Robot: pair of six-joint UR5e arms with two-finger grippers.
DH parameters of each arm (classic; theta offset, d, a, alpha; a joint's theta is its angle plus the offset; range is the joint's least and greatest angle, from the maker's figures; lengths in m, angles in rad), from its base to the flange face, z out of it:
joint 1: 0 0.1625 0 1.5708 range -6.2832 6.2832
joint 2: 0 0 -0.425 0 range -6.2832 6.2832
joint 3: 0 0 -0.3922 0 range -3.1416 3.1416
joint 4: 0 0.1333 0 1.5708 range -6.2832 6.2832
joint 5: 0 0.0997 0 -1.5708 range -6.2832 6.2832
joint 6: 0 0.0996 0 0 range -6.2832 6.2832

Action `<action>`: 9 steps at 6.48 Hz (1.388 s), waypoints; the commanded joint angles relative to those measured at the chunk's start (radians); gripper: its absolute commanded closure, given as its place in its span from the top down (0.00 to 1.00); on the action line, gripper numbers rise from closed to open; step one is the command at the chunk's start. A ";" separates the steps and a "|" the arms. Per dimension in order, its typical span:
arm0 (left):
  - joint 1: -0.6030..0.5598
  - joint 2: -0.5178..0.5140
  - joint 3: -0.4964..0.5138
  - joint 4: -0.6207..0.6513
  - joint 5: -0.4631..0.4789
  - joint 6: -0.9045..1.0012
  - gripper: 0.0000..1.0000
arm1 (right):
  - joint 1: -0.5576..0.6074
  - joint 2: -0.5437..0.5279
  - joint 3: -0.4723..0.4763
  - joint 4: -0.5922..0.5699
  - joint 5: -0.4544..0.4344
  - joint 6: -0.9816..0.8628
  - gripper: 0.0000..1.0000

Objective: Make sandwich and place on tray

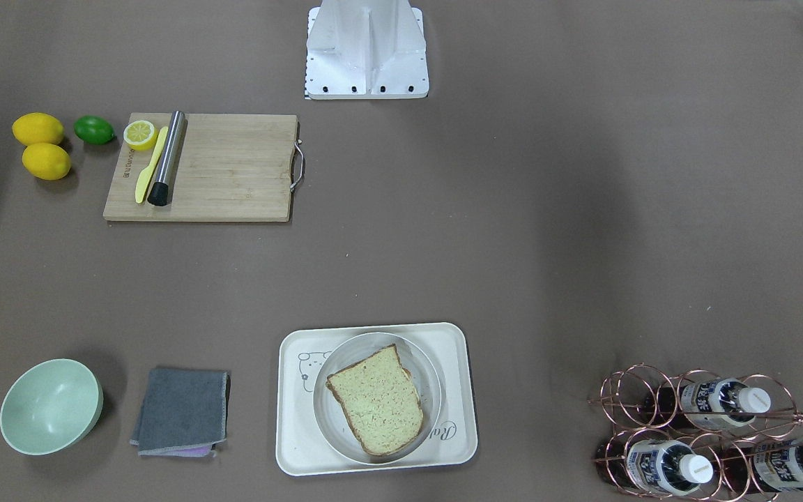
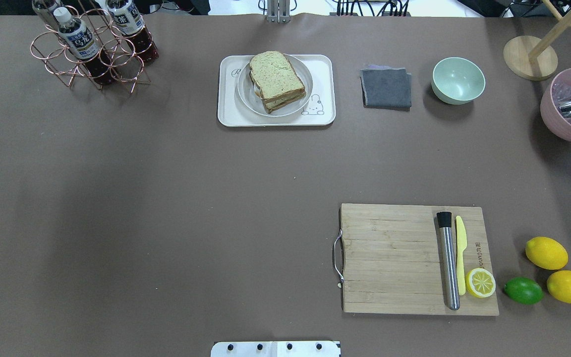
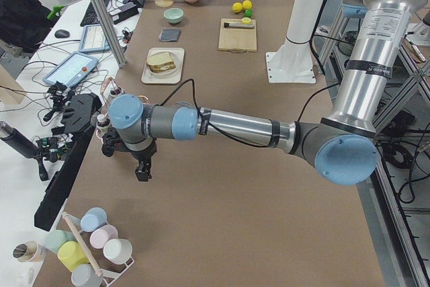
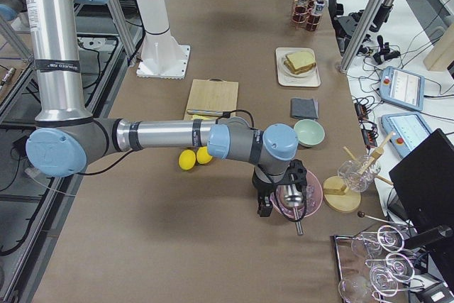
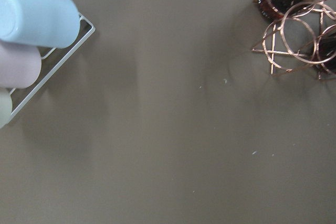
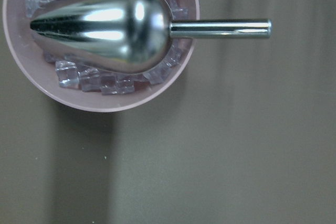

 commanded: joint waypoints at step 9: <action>-0.041 0.168 -0.042 -0.156 -0.006 -0.011 0.98 | 0.013 -0.075 0.009 0.076 0.003 0.013 1.00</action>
